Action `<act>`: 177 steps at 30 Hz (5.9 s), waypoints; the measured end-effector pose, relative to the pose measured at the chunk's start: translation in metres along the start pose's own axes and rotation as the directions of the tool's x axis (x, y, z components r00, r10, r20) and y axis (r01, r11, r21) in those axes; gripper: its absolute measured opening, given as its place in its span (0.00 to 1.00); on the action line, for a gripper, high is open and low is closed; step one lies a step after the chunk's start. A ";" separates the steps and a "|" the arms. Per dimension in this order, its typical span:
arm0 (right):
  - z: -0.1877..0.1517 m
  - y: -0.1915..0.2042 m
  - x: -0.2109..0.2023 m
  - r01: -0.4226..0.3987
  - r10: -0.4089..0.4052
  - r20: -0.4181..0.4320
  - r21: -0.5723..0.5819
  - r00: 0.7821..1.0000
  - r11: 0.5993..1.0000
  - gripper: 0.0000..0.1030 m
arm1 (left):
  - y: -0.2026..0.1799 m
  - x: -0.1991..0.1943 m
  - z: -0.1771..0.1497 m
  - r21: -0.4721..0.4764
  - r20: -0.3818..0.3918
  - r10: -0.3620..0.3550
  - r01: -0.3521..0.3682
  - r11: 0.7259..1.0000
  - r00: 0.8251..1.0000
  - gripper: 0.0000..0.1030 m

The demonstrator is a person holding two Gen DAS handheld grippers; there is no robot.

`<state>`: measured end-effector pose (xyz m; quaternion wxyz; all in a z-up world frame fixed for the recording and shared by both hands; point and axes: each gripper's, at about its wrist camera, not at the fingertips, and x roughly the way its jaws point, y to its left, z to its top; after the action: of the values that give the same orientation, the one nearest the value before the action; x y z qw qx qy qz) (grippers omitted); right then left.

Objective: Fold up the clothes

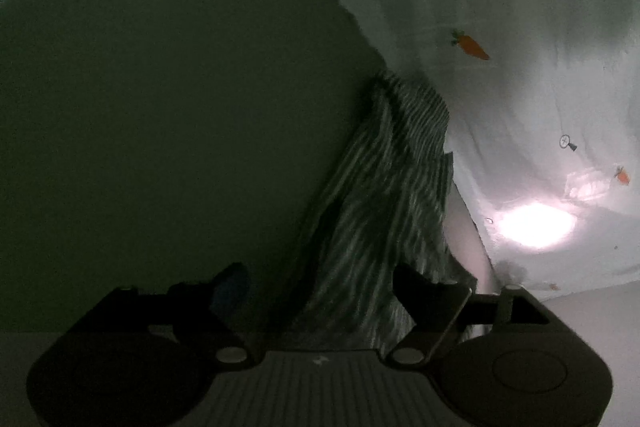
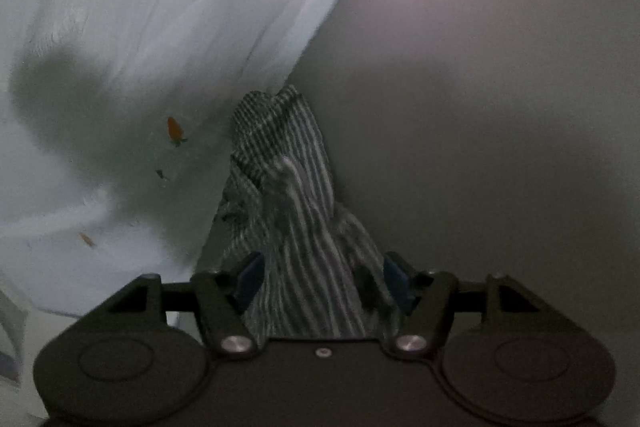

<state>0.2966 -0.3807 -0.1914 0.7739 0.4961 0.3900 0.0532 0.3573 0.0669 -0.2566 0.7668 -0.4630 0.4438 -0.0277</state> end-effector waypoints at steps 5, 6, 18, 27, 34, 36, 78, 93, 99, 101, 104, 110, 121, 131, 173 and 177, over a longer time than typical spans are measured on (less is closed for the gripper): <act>-0.027 -0.015 -0.016 -0.021 0.022 -0.011 0.069 1.000 0.997 0.68 | 0.012 -0.008 -0.021 -0.030 -0.059 -0.039 0.037 0.999 0.997 0.81; -0.031 -0.017 -0.019 -0.030 0.031 -0.015 0.073 0.999 0.997 0.68 | 0.013 -0.008 -0.025 -0.032 -0.072 -0.046 0.044 0.999 0.996 0.81; -0.063 -0.039 0.000 -0.110 0.137 -0.097 0.239 0.986 0.965 0.74 | 0.015 0.030 -0.052 -0.130 -0.184 -0.146 0.123 0.984 0.972 0.84; -0.049 -0.046 0.044 -0.052 0.098 -0.111 0.358 0.989 0.932 0.37 | 0.021 0.047 -0.041 -0.318 -0.082 -0.159 0.125 0.940 0.984 0.74; -0.044 -0.039 0.044 -0.054 0.113 -0.131 0.386 0.985 0.921 0.14 | -0.001 0.049 -0.029 -0.271 -0.063 -0.129 0.107 0.957 0.990 0.17; -0.042 -0.034 0.038 -0.054 0.111 -0.133 0.371 0.985 0.927 0.13 | -0.007 0.043 -0.030 -0.266 -0.058 -0.136 0.116 0.957 0.989 0.14; -0.075 0.000 -0.051 -0.059 0.278 -0.144 0.789 0.950 0.612 0.22 | -0.049 -0.073 -0.048 -0.567 0.021 -0.262 0.227 0.792 0.965 0.16; 0.009 0.015 0.043 -0.084 0.300 -0.110 0.820 0.947 0.567 0.25 | -0.086 0.032 0.046 -0.513 0.004 -0.245 0.212 0.832 0.969 0.16; 0.043 0.004 0.100 -0.030 0.252 -0.128 0.841 0.959 0.540 0.30 | -0.081 0.101 0.084 -0.537 -0.021 -0.178 0.139 0.832 0.984 0.18; 0.051 -0.001 0.114 -0.017 0.240 -0.134 0.844 0.961 0.536 0.31 | -0.078 0.117 0.091 -0.544 -0.023 -0.165 0.126 0.830 0.986 0.18; 0.060 -0.007 0.130 -0.003 0.228 -0.140 0.846 0.964 0.533 0.32 | -0.074 0.132 0.098 -0.528 -0.035 -0.141 0.101 0.843 0.989 0.19; 0.067 -0.005 0.142 0.005 0.212 -0.142 0.841 0.967 0.540 0.33 | -0.068 0.139 0.104 -0.530 -0.049 -0.123 0.079 0.844 0.991 0.26; 0.065 0.006 0.120 -0.073 0.248 -0.088 0.816 0.965 0.573 0.39 | -0.088 0.085 0.108 -0.334 0.138 -0.262 0.294 0.896 0.955 0.45; 0.076 -0.006 0.135 -0.071 0.176 -0.054 0.771 0.983 0.633 0.39 | -0.108 0.133 0.095 -0.005 0.018 0.057 -0.057 0.998 0.998 0.45; 0.029 0.047 0.165 -0.198 0.170 -0.339 -0.050 0.925 0.979 0.71 | -0.091 0.141 0.035 0.267 -0.231 -0.122 0.183 0.946 0.965 0.93; 0.022 0.046 0.163 -0.210 0.219 -0.313 0.064 0.924 0.976 0.31 | -0.087 0.133 0.029 0.239 -0.206 -0.112 0.161 0.958 0.972 0.69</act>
<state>0.4379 -0.2975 -0.2399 0.6830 0.5321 0.4537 0.2109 0.4904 -0.0227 -0.2746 0.7699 -0.3859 0.4749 -0.1812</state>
